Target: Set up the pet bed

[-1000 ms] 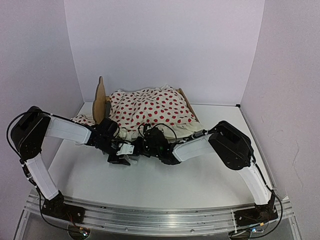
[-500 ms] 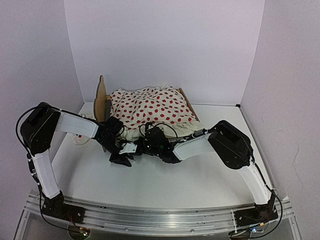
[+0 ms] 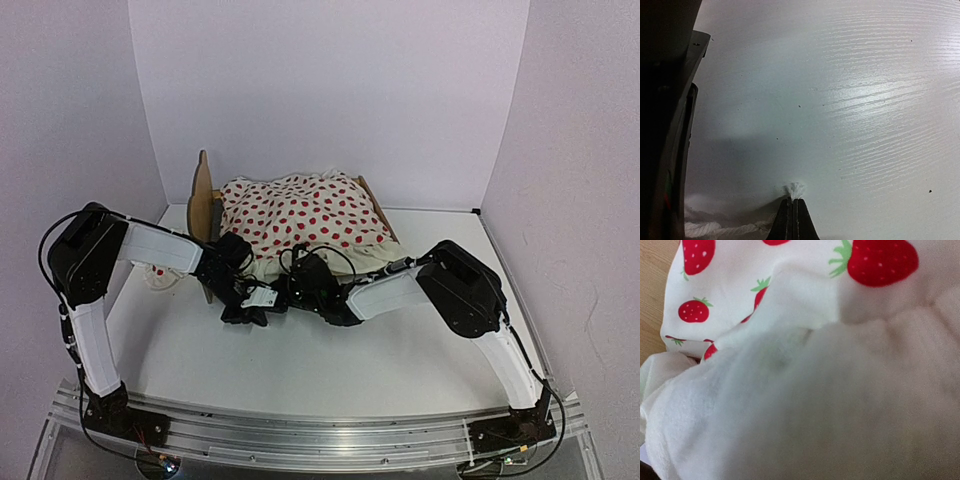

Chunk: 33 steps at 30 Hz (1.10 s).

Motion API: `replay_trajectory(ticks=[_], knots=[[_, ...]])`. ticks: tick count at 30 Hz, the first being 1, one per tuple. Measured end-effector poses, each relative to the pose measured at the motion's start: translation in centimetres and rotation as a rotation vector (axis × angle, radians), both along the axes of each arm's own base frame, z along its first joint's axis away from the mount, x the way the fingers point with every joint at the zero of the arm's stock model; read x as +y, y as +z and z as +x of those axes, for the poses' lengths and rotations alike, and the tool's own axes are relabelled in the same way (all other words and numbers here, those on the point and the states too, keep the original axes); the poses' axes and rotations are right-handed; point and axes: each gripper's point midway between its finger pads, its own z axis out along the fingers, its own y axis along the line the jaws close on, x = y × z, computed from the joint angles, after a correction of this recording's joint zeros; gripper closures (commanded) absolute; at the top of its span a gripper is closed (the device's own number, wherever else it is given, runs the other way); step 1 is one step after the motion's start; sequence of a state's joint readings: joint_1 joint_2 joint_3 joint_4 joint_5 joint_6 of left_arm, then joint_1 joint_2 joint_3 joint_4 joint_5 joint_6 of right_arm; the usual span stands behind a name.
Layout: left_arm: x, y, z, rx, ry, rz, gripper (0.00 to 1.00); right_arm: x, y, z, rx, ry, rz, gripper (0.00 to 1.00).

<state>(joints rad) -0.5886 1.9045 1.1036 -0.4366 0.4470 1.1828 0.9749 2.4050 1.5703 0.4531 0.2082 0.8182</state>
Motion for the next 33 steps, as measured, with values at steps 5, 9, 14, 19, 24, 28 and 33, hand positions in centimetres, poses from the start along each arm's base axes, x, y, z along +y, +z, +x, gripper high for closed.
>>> replay_trajectory(ticks=[5, 9, 14, 19, 24, 28, 33], knots=[[1.2, 0.6, 0.0, 0.053, 0.102, 0.017, 1.0, 0.1, 0.0, -0.1, -0.005, 0.004, -0.003, 1.0], [5.2, 1.9, 2.8, 0.064, 0.304, 0.027, 1.0, 0.3, 0.1, -0.8, 0.004, 0.032, 0.001, 1.0], [11.4, 2.1, 5.2, 0.08, 0.541, 0.067, 1.0, 1.6, 0.6, -3.3, 0.011, 0.108, 0.001, 1.0], [14.0, 2.5, 4.3, 0.097, 0.629, 0.08, 1.0, 2.7, 2.2, -5.3, -0.029, 0.182, -0.021, 1.0], [14.2, 5.3, 2.9, 0.103, 0.658, 0.041, 1.0, 3.1, 4.8, -6.0, -0.094, 0.228, -0.029, 1.0], [14.5, 8.0, 2.6, 0.074, 0.694, -0.004, 1.0, 3.2, 5.5, -6.0, -0.11, 0.238, -0.033, 1.0], [16.7, 9.3, 2.9, -0.002, 0.767, 0.002, 1.0, 4.8, 5.0, -5.2, -0.084, 0.227, 0.008, 1.0]])
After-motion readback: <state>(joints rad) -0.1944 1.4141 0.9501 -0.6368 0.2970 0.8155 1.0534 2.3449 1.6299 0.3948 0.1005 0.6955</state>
